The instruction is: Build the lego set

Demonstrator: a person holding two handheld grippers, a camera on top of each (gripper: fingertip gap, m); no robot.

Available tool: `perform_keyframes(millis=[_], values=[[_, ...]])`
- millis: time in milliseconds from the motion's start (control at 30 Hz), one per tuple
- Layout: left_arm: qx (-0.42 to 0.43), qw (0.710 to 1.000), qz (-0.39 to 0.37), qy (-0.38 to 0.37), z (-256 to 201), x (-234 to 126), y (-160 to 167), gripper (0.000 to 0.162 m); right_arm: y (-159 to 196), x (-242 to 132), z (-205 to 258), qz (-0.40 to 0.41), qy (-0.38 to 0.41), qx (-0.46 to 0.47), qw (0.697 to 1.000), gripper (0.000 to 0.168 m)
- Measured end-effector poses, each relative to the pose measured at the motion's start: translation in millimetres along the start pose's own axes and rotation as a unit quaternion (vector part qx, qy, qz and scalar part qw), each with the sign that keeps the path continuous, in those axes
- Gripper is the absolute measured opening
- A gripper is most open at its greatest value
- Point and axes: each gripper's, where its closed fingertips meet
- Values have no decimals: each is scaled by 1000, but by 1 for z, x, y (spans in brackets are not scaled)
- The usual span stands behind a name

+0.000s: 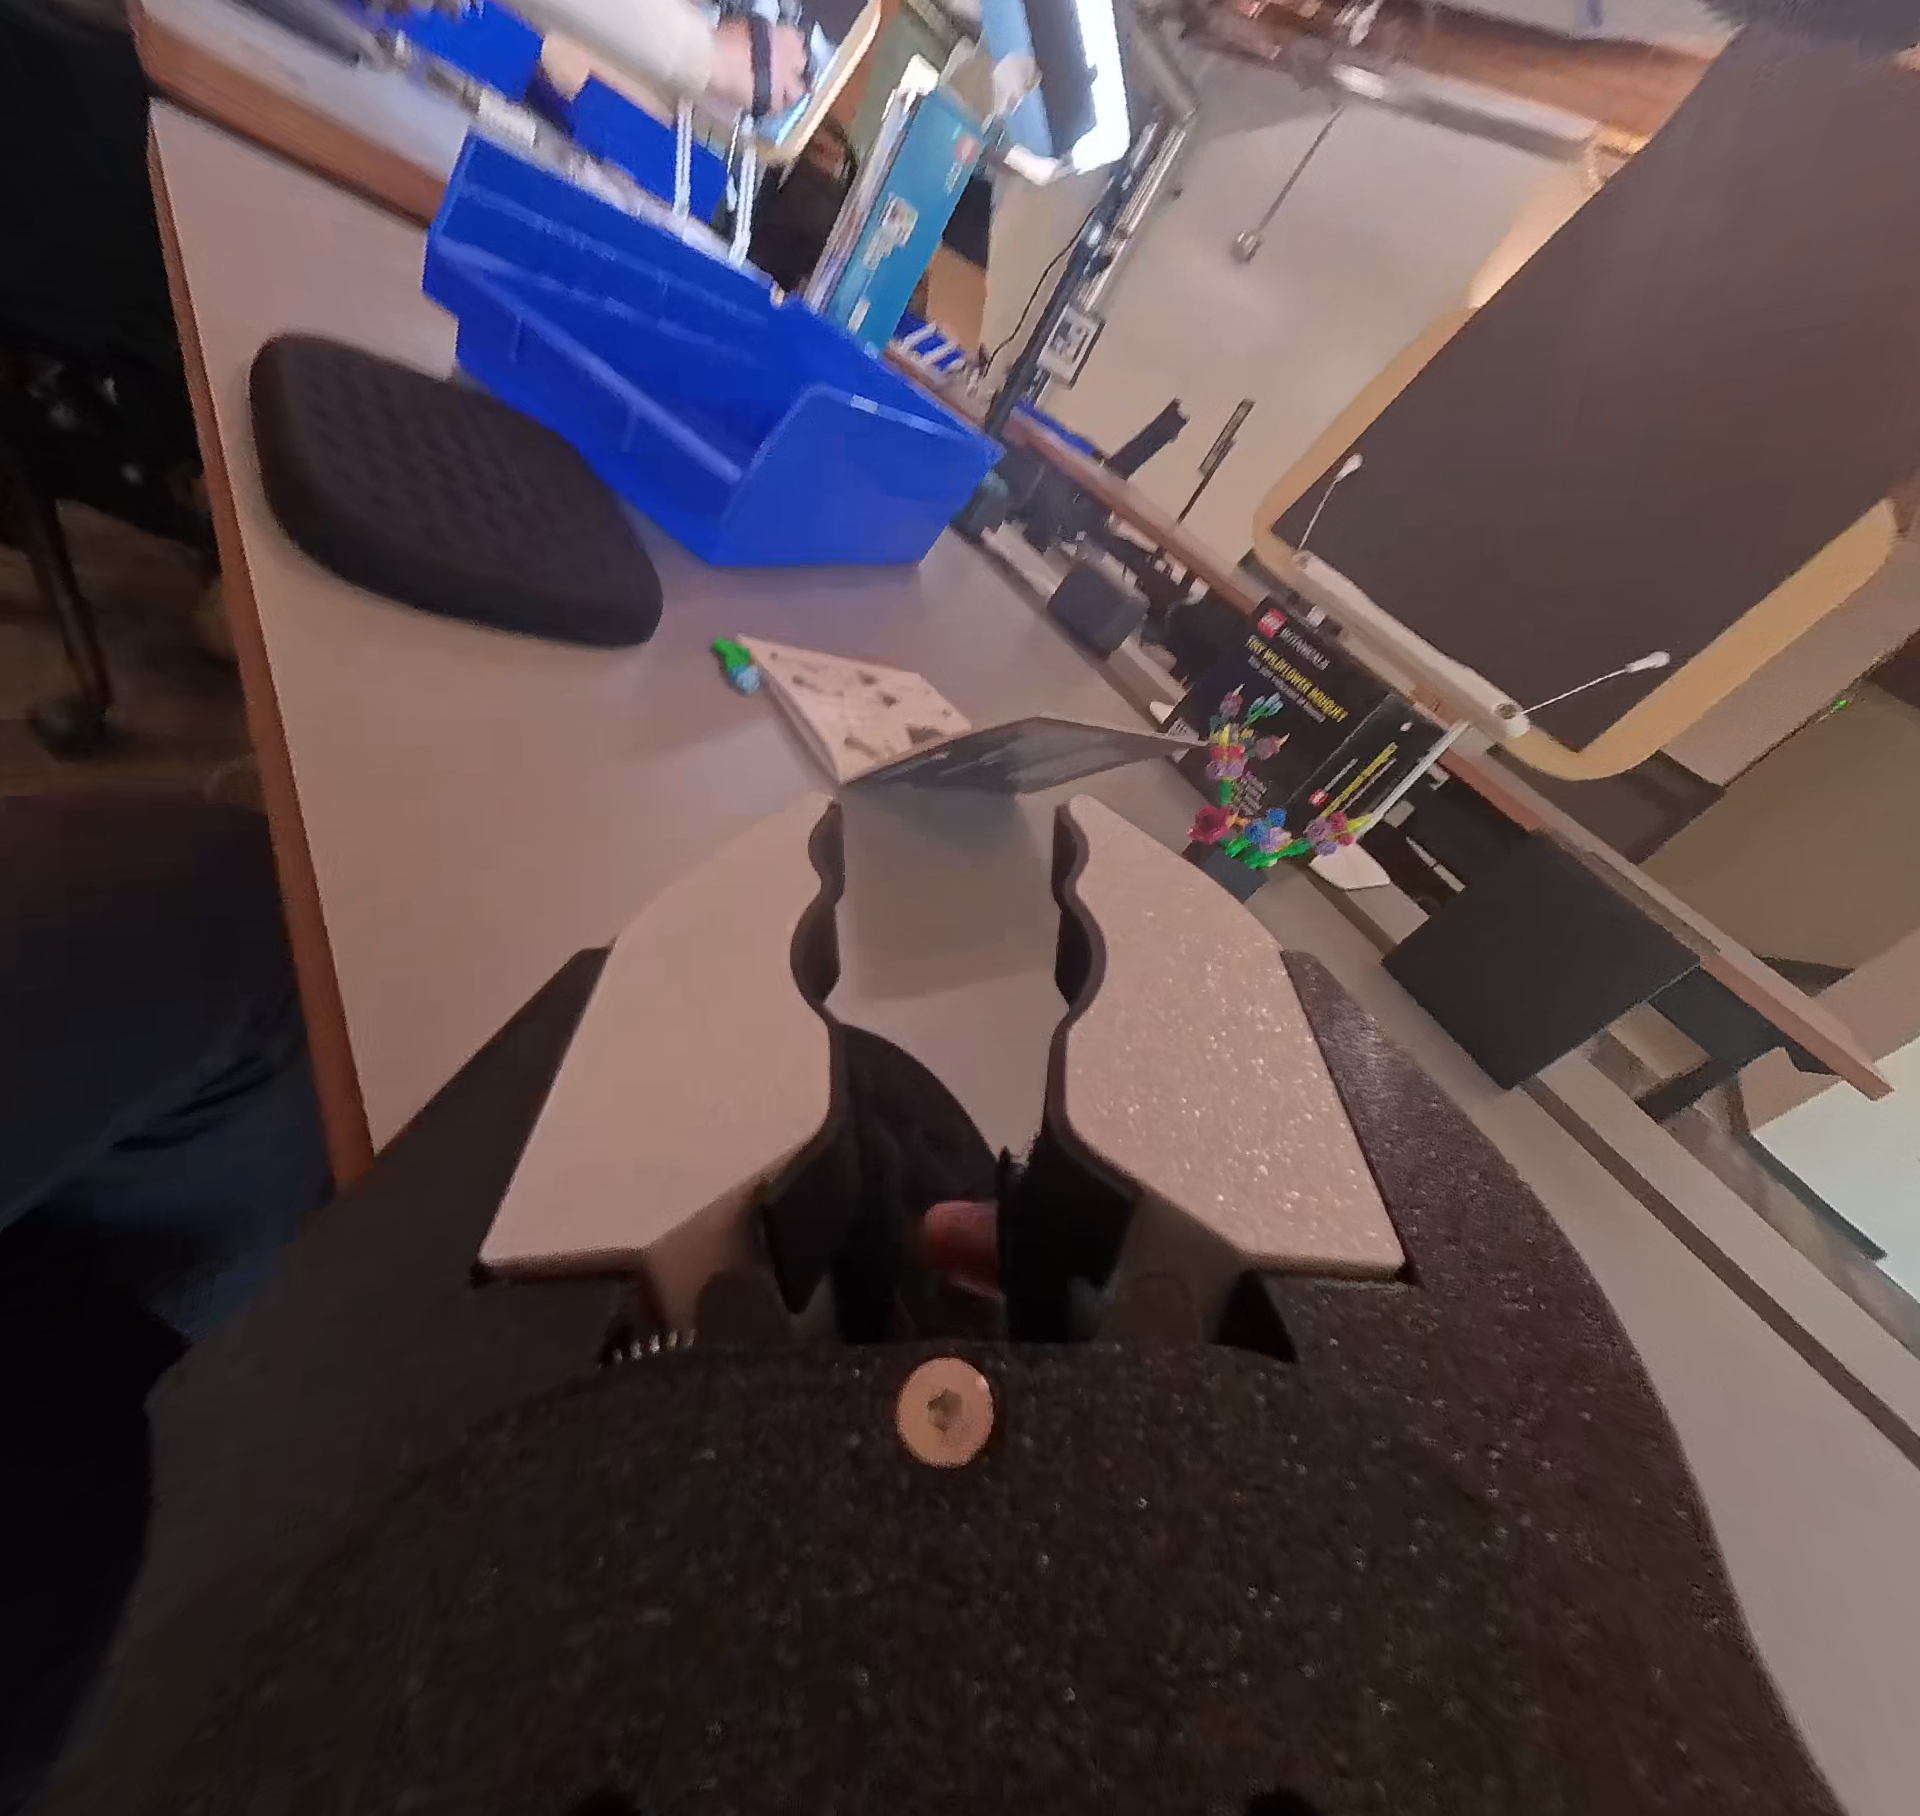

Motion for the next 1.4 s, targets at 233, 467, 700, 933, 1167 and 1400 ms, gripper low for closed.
perform_keyframes(millis=[233,467,700,933,1167,1400], values=[[30,995,9,-92,12,-52,9,144,-14,-3,-17,-48,8,86,995,71],[34,994,-64,-78,-16,-91,2,133,-136,9,80,-200,-175,107,958,37],[66,990,-111,-56,-34,-126,1,1,-176,22,248,-146,-406,8,902,4],[29,995,-38,-91,-15,-117,34,37,-113,76,422,8,-544,32,838,42],[-17,992,1,-123,24,-99,59,53,20,150,595,73,-612,-10,787,1],[-127,983,-51,-122,61,-33,76,53,177,270,723,192,-579,52,791,27]])
Point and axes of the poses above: each gripper's, where its closed fingertips meet, x out along the fingers, y out of its underside, z = x × y across the jaws, and after that the axes turned 12 degrees about y, right-handed
